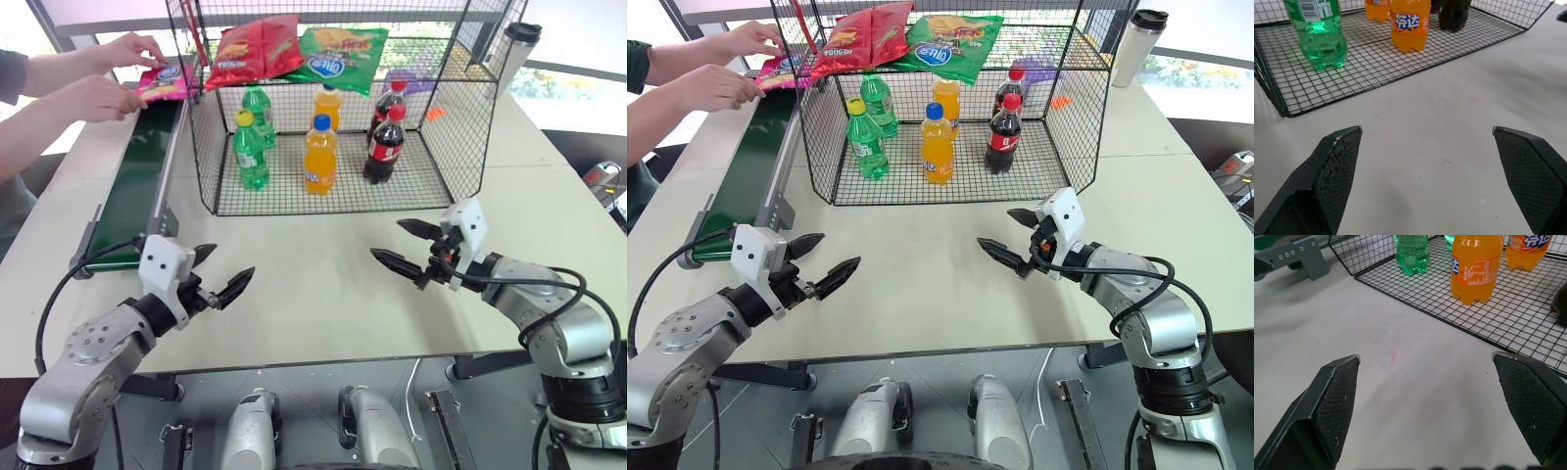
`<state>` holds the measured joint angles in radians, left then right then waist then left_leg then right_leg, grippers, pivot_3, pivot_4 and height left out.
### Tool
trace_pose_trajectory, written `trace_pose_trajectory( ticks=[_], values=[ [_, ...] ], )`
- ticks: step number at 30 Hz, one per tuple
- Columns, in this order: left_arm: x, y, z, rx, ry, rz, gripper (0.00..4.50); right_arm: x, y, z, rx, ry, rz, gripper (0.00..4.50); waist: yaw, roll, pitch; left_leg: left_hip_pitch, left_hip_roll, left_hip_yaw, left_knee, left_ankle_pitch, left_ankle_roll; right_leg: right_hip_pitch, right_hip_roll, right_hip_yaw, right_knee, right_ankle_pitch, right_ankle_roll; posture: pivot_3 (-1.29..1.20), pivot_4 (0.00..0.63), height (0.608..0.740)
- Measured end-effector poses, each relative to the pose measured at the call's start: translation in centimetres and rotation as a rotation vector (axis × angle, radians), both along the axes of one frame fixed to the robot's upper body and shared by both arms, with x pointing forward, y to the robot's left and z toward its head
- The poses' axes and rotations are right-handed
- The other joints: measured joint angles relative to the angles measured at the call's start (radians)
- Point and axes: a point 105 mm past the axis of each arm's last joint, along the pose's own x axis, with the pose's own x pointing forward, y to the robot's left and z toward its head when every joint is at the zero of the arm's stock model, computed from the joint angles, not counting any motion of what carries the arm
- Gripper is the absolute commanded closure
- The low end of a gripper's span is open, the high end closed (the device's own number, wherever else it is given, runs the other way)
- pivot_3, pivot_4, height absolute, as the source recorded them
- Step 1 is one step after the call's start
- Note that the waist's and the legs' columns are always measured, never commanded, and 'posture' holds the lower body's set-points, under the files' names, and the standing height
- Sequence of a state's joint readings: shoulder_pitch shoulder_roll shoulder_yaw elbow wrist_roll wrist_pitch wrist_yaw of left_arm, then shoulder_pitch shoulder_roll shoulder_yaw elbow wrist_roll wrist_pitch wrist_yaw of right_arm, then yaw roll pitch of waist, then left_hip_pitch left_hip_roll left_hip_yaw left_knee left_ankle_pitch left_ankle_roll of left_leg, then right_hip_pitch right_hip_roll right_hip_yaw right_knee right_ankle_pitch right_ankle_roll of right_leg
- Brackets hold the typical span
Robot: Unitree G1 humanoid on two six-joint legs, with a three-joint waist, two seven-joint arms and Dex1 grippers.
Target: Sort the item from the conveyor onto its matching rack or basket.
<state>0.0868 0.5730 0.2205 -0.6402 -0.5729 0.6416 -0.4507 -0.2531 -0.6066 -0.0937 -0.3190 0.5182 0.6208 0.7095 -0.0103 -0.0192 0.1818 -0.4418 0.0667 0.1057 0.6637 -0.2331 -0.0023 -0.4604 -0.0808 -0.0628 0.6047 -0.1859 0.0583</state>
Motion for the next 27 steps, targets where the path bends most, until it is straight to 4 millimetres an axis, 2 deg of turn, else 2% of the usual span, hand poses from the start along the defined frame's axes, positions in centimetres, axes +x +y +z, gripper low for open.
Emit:
trace_pose_trajectory(
  ticks=[6,8,10,12,14,15,18,20,22,27],
  values=[
    [0.4,1.1,0.1,0.095,-0.019,0.055,0.03,0.3,0.1,0.3,-0.002,-0.008,0.002,0.0,0.0,0.0,0.0,0.0,0.0,0.0,0.0,0.0,0.0,0.0,0.0,0.0,0.002,0.0,0.0,0.0,0.15,0.74],
    [0.8,1.8,0.7,0.157,-0.056,0.101,0.03,0.5,0.2,0.4,-0.002,-0.007,0.009,0.0,0.0,0.0,0.0,0.0,0.0,0.0,0.001,0.0,0.0,-0.001,0.0,0.0,0.003,0.0,0.0,0.0,0.15,0.74],
    [1.6,4.4,3.7,0.33,-0.205,0.23,0.03,0.9,0.9,1.4,0.027,-0.012,0.03,0.0,-0.001,-0.001,0.0,0.001,0.0,-0.001,0.002,0.0,0.0,-0.002,0.0,0.0,0.006,0.0,0.0,0.0,0.15,0.74],
    [1.8,6.5,5.8,0.529,-0.306,0.307,0.03,1.1,1.6,2.4,0.064,-0.022,0.058,0.0,-0.005,0.0,0.0,0.002,0.0,-0.001,0.002,0.0,-0.001,-0.003,0.001,0.0,0.008,0.0,0.0,0.0,0.15,0.74],
    [1.8,9.2,6.9,0.886,-0.388,0.369,0.03,1.3,2.9,4.1,0.109,-0.037,0.109,0.0,-0.009,0.001,0.001,0.002,0.0,0.0,0.0,0.0,-0.001,-0.005,0.001,0.001,0.008,0.0,0.0,0.0,0.15,0.74],
    [1.9,10.3,7.3,1.01,-0.408,0.396,0.03,1.4,3.4,5.0,0.12,-0.055,0.129,0.0,-0.005,0.003,0.001,0.002,0.0,0.001,0.0,0.0,-0.001,-0.005,0.0,0.001,0.008,0.0,-0.001,0.0,0.15,0.74],
    [2.1,12.1,7.9,1.224,-0.463,0.449,0.03,1.3,4.7,6.3,0.129,-0.074,0.186,0.0,0.003,0.003,0.001,0.0,0.001,0.001,-0.001,-0.002,-0.004,-0.007,-0.001,0.001,0.008,0.0,-0.001,0.0,0.15,0.74],
    [2.3,12.6,8.2,1.332,-0.498,0.47,0.03,1.0,5.8,6.3,0.124,-0.066,0.232,0.0,0.004,0.003,0.001,-0.003,0.001,0.001,-0.001,-0.002,-0.004,-0.009,-0.002,0.001,0.007,0.0,-0.001,0.0,0.15,0.74],
    [2.7,12.3,8.3,1.405,-0.527,0.46,0.03,0.8,6.4,6.0,0.118,-0.053,0.26,0.0,0.004,0.003,0.001,-0.003,0.0,0.002,-0.001,-0.002,-0.004,-0.009,-0.004,0.001,0.006,0.0,-0.001,0.0,0.15,0.74],
    [3.5,11.2,7.7,1.468,-0.562,0.442,0.03,0.6,6.4,5.8,0.109,-0.047,0.272,0.0,-0.001,0.003,0.001,-0.003,0.0,0.006,-0.001,-0.002,-0.004,-0.009,-0.006,0.001,0.007,0.0,0.0,0.0,0.15,0.74]
  ],
)
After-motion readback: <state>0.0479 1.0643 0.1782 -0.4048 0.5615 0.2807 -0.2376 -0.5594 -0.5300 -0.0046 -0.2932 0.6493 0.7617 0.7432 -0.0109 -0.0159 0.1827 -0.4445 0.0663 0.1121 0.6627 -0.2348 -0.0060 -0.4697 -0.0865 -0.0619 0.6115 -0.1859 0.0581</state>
